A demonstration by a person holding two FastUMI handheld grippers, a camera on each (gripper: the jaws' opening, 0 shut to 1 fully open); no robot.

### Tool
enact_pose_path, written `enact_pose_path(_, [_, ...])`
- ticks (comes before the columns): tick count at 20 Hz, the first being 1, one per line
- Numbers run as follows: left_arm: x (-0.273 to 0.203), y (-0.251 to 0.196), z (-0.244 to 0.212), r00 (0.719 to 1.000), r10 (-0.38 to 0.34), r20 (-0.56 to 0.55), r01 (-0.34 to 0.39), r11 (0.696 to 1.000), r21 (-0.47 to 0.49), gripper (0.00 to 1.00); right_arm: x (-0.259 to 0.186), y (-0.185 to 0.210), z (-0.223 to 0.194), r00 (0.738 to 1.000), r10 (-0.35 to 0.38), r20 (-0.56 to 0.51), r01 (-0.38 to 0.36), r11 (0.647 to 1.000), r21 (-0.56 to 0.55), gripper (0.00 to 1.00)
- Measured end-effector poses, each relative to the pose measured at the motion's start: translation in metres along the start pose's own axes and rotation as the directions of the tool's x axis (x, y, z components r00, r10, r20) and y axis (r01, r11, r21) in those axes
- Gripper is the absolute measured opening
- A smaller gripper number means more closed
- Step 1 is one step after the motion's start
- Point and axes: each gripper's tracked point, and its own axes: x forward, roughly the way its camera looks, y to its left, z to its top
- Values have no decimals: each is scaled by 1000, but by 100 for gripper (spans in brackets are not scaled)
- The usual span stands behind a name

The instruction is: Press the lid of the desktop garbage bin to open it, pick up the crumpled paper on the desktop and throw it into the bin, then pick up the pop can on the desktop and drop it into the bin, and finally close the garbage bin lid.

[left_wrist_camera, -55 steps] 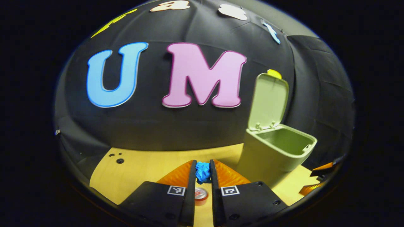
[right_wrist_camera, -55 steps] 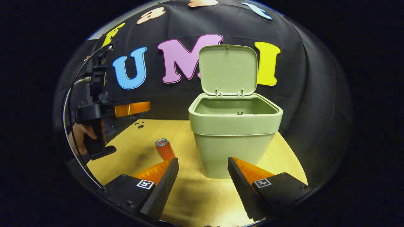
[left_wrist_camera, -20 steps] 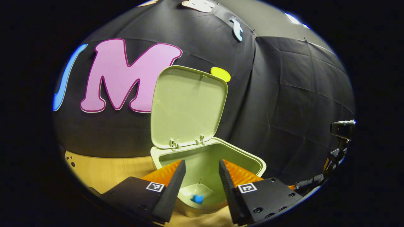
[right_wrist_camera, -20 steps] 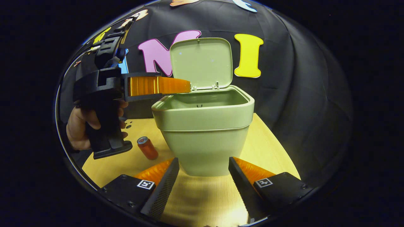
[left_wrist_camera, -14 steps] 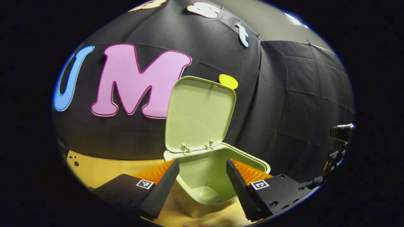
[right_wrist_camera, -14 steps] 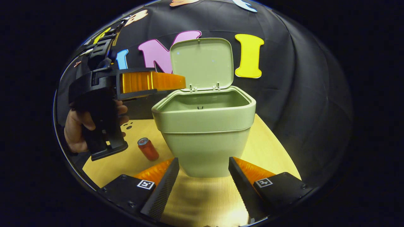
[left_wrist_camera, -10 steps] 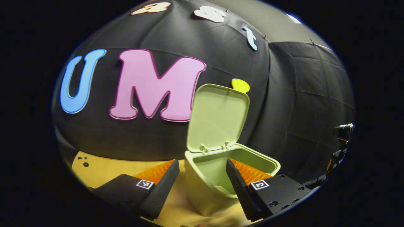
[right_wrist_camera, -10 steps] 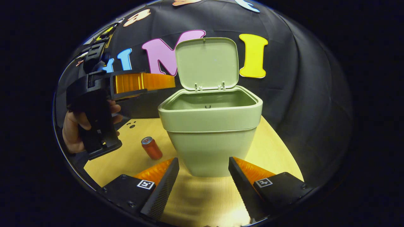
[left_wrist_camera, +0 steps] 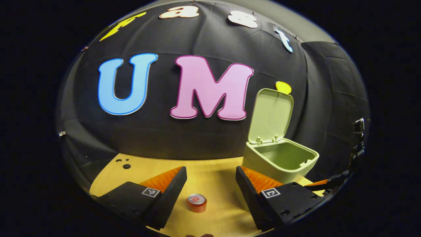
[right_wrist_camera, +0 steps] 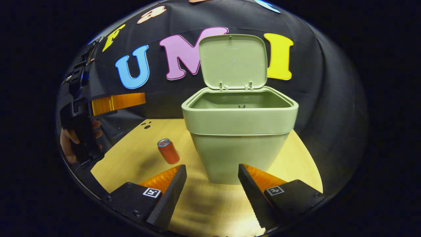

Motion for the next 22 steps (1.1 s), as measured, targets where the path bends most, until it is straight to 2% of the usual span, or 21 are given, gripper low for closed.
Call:
enact_pose_path(4, [-34,35,-23,995,90,-39,-90,996,-5,96,10,25,-12,998,54,-29,-55,997,-49,99])
enact_pose_path(10, [-75,74,-56,976,192,-105,-199,978,-60,96,33,64,-27,989,130,-71,-137,985,-103,99])
enact_pose_path(19, [-129,133,-94,921,345,-182,-367,924,-108,96,85,127,-43,971,207,-115,-223,964,-148,99])
enact_pose_path(22, [-144,142,-110,901,376,-215,-407,905,-124,96,108,143,-48,967,217,-132,-234,964,-127,99])
